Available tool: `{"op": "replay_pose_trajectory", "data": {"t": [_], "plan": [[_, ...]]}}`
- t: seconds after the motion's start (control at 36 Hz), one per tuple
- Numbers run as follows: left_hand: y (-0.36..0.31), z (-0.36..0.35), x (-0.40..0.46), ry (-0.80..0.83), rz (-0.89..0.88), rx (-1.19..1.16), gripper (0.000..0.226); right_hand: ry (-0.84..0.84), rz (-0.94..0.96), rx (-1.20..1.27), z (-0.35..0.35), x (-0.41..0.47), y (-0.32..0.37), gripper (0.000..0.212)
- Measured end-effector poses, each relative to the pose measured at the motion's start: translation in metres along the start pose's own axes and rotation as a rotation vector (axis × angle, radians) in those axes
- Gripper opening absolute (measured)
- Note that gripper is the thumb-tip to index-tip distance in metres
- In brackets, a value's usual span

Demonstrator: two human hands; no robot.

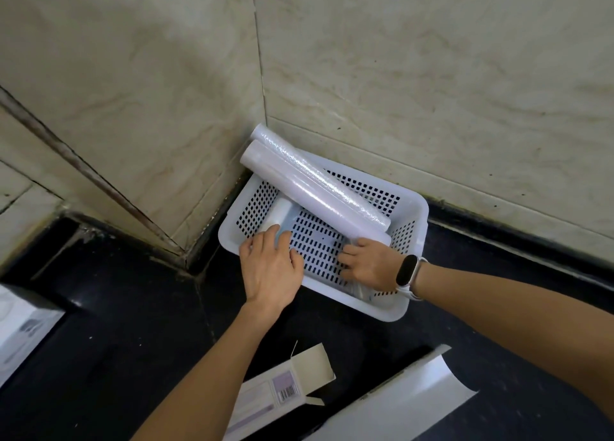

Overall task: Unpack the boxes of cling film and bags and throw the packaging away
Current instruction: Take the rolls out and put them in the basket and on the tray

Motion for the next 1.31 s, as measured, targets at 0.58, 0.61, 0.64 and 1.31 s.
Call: {"op": "replay_pose_trajectory", "data": {"t": [0.58,0.61,0.64,1.31], "plan": [[0.001,-0.002,0.003,0.043,-0.002,-0.053,0.04,-0.426,-0.132,1.547,0.013,-0.037,-0.059,0.01],[0.001,-0.001,0.003,0.043,0.0,-0.072,0.04,-0.524,-0.153,1.714,0.015,-0.041,-0.063,0.008],[0.002,0.0,0.003,0.037,0.002,-0.115,0.039,-0.63,-0.19,1.862,0.015,-0.046,-0.068,0.009],[-0.003,0.028,0.016,0.196,0.051,-1.064,0.009,-0.72,-0.367,2.098,0.026,-0.038,-0.096,0.009]]}}
Point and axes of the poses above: each hand's wrist, its own x-axis towards the middle knuckle, its own z-axis out of the back of the hand, y = z × x, the point moved 8 cm from there along x, towards the middle knuckle, and after that the axes turned 15 degrees about y, right-handed, at the moved point
